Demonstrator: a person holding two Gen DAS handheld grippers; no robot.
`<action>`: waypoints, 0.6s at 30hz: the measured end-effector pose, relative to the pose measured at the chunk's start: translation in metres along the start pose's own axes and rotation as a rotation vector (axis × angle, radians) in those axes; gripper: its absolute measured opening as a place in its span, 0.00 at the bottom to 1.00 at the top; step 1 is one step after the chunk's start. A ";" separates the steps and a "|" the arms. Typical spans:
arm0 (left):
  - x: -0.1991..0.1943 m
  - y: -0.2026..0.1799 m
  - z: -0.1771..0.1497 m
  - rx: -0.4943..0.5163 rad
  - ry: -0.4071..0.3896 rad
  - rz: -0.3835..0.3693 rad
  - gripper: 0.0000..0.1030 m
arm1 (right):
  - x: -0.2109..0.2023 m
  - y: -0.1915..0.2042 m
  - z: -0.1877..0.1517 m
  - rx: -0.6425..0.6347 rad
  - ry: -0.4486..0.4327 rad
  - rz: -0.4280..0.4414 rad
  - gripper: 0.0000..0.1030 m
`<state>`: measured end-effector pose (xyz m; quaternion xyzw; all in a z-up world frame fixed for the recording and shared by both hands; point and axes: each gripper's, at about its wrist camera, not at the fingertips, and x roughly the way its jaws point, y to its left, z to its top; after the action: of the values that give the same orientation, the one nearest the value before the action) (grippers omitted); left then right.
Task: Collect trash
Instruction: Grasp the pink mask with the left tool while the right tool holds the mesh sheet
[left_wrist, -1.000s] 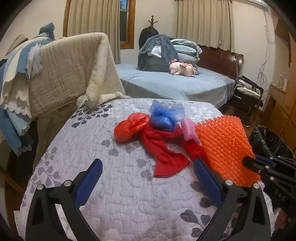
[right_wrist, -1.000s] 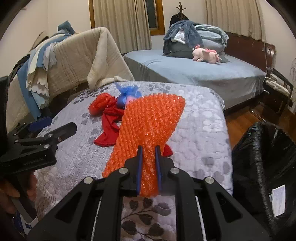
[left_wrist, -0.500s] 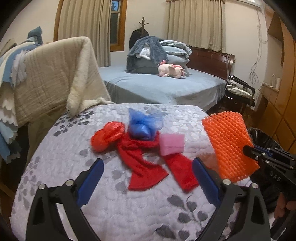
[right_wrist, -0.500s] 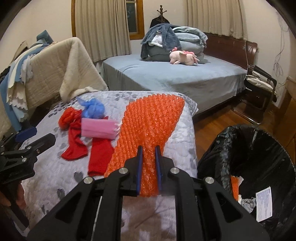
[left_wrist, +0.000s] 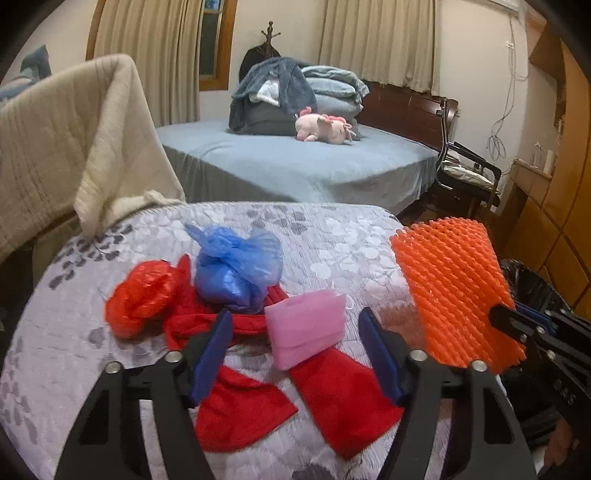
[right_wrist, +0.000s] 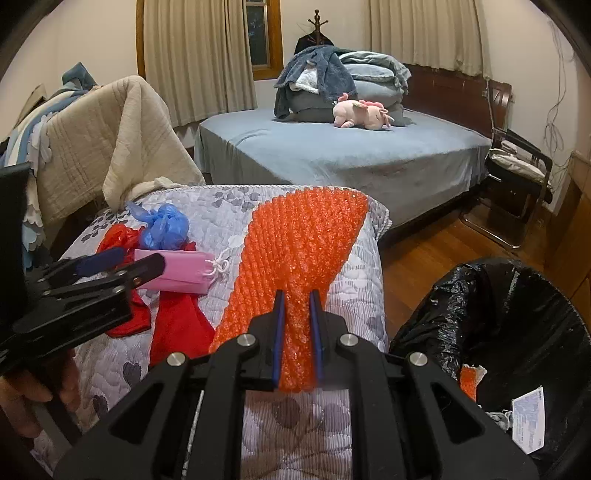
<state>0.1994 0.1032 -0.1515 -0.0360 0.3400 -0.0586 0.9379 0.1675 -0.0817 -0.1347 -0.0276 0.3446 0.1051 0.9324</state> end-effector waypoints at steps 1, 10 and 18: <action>0.004 0.001 0.000 -0.003 0.008 -0.006 0.56 | 0.001 -0.001 0.000 0.003 0.002 0.002 0.12; 0.002 -0.015 -0.005 0.009 0.002 -0.036 0.11 | -0.001 -0.007 -0.001 0.027 0.000 -0.001 0.12; -0.040 -0.026 0.006 0.012 -0.072 -0.029 0.11 | -0.023 -0.011 0.004 0.040 -0.040 -0.004 0.12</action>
<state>0.1703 0.0834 -0.1188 -0.0374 0.3049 -0.0729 0.9489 0.1553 -0.0956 -0.1167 -0.0075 0.3278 0.0969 0.9397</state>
